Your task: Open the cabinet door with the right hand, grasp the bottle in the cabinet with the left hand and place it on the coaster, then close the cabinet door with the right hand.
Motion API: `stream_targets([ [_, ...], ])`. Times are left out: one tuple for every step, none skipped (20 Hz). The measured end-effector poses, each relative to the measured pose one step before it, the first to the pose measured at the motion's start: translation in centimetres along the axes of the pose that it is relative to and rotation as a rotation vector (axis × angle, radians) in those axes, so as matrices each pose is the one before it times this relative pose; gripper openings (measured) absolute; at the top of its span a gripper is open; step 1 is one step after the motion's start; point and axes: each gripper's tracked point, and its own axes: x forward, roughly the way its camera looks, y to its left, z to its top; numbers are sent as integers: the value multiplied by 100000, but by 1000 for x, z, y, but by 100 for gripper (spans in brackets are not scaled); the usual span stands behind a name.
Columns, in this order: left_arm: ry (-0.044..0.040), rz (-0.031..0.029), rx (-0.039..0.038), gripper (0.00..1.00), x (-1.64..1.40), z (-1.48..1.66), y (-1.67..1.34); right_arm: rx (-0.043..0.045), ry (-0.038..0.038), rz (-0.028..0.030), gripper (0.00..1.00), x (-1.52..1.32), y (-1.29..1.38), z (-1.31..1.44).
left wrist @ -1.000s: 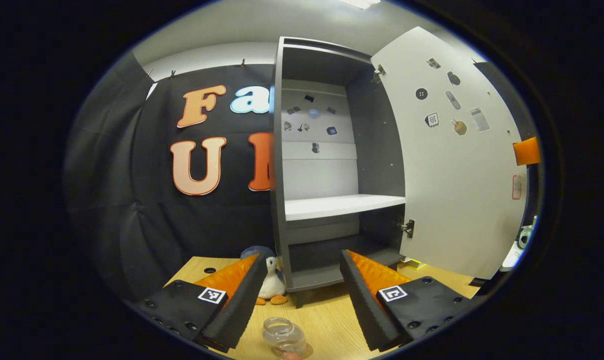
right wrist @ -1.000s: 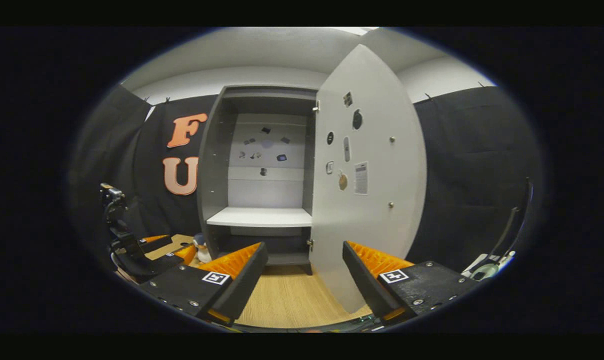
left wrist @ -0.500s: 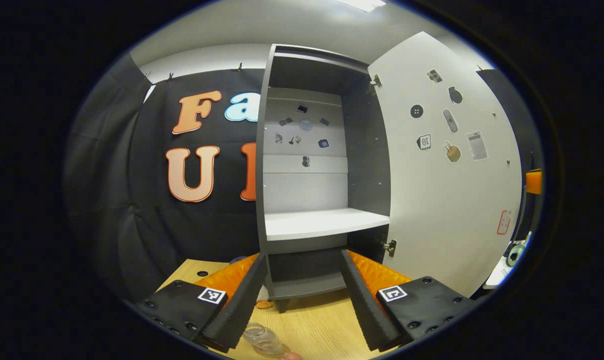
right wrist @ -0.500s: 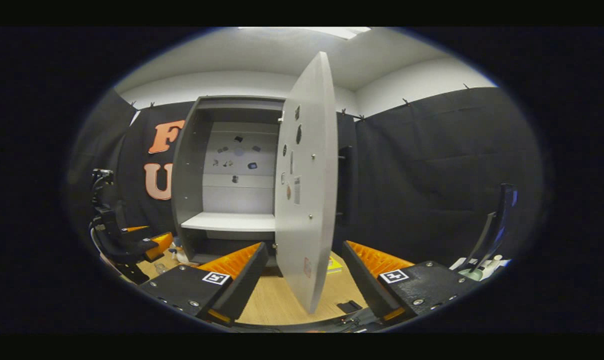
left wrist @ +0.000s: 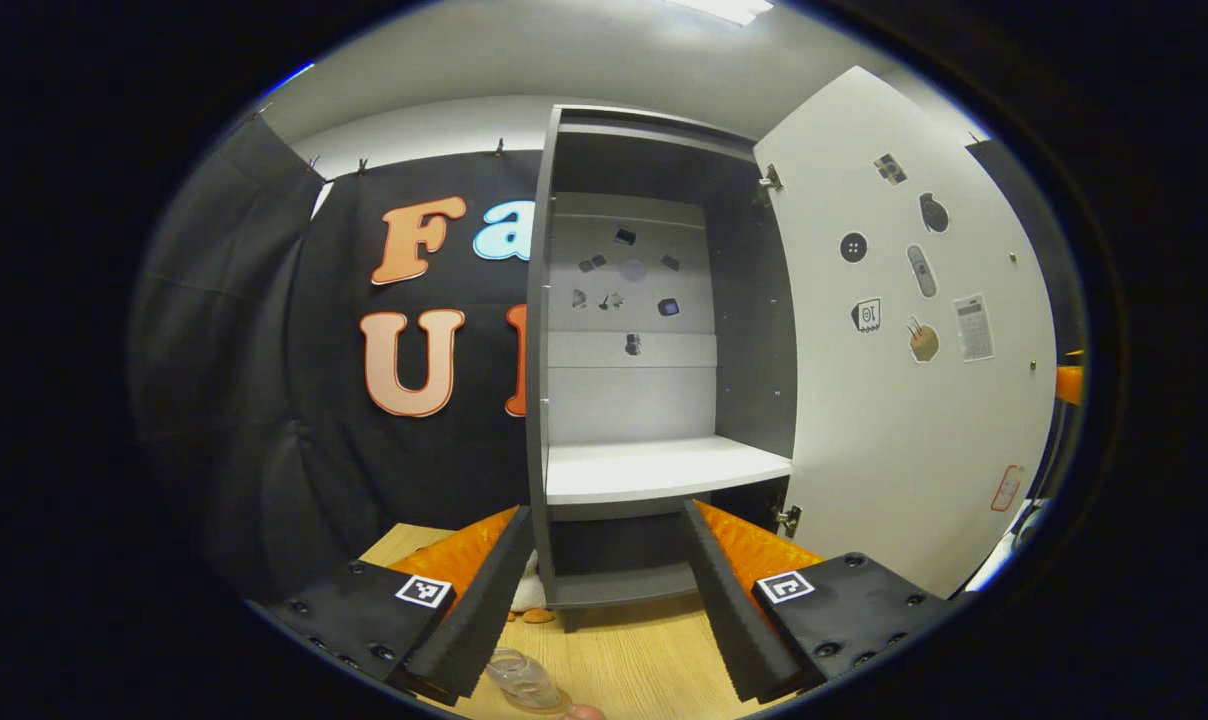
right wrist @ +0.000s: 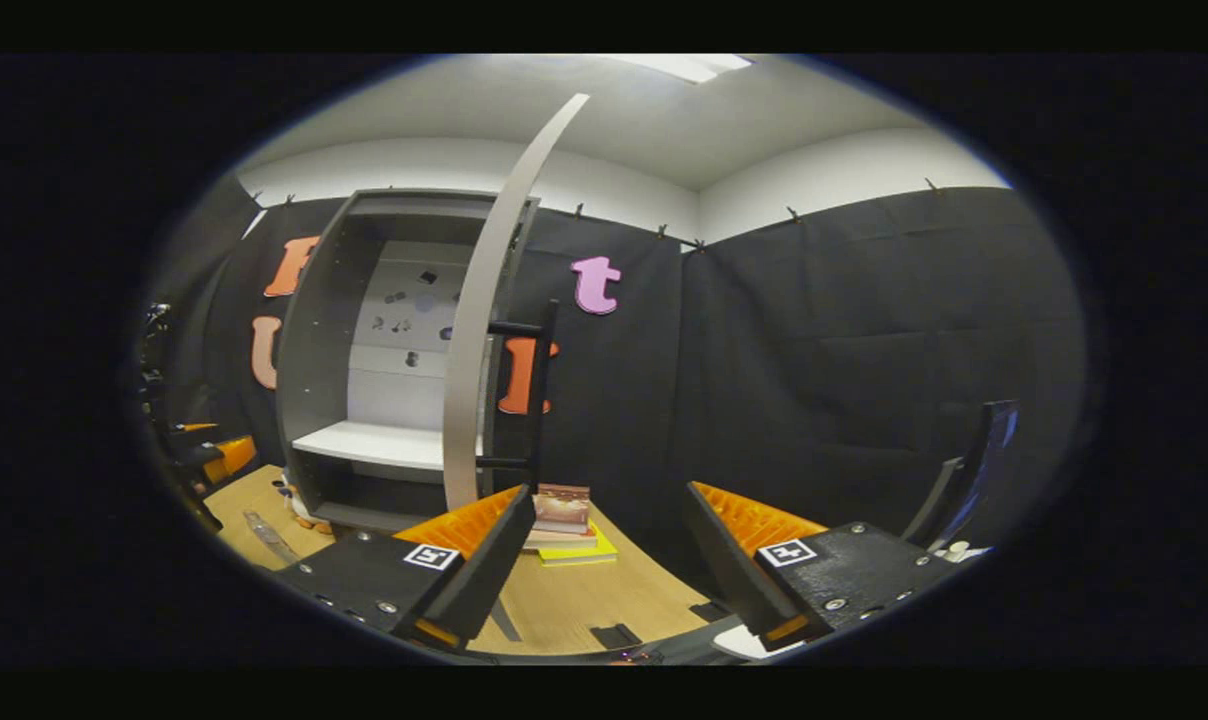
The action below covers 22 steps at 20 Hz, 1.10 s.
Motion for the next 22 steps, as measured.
stream_targets([
  [775,1671,-628,95,-192,-74,185,1827,395,4147,93,265,461,-29],
  [537,1825,-289,95,-246,-18,342,1253,-306,2668,93,250,-72,45],
  [178,1725,151,95,-103,70,348,1634,-737,3769,91,471,441,397],
  [-436,2174,250,95,-180,208,714,2741,21,3956,90,103,299,109],
  [-284,2113,406,96,-44,178,566,4125,445,3235,89,338,505,26],
  [-126,1554,383,95,-16,63,487,3327,1062,2522,88,-18,501,-216],
  [-258,1255,256,95,-6,172,395,1322,487,2598,94,159,389,-334],
  [-158,1044,270,96,-48,146,375,28,65,2293,87,110,375,5],
  [-622,1415,-51,95,33,286,345,-1110,-194,2452,87,182,320,49],
  [-632,630,-374,95,-53,228,225,-1148,-65,2317,86,11,479,14],
  [-438,232,-455,95,-10,208,103,9,-481,2010,86,-23,1538,168],
  [-432,-250,-160,95,-20,96,52,123,288,2675,86,151,1509,-3],
  [-379,-87,330,95,-87,114,25,393,353,2921,86,378,1511,-166],
  [-395,114,517,95,99,82,213,105,792,3101,86,284,1147,-173],
  [-573,333,127,94,82,147,218,-218,502,3121,86,487,1119,-134],
  [-591,297,-397,95,137,200,291,-357,169,2948,85,497,1107,-83],
  [-294,349,-561,95,53,19,291,-335,92,2160,92,795,946,-72],
  [-111,641,-337,95,-38,-23,411,-30,-103,1589,82,658,607,79],
  [121,856,17,95,-53,-47,461,-363,197,2204,81,571,702,114],
  [-67,794,-55,95,86,43,723,-148,207,2202,69,466,871,-80],
  [18,587,-87,95,159,-47,507,-34,201,2098,75,512,997,-141],
  [294,630,77,95,280,-66,708,-437,34,1869,77,428,913,-117],
])
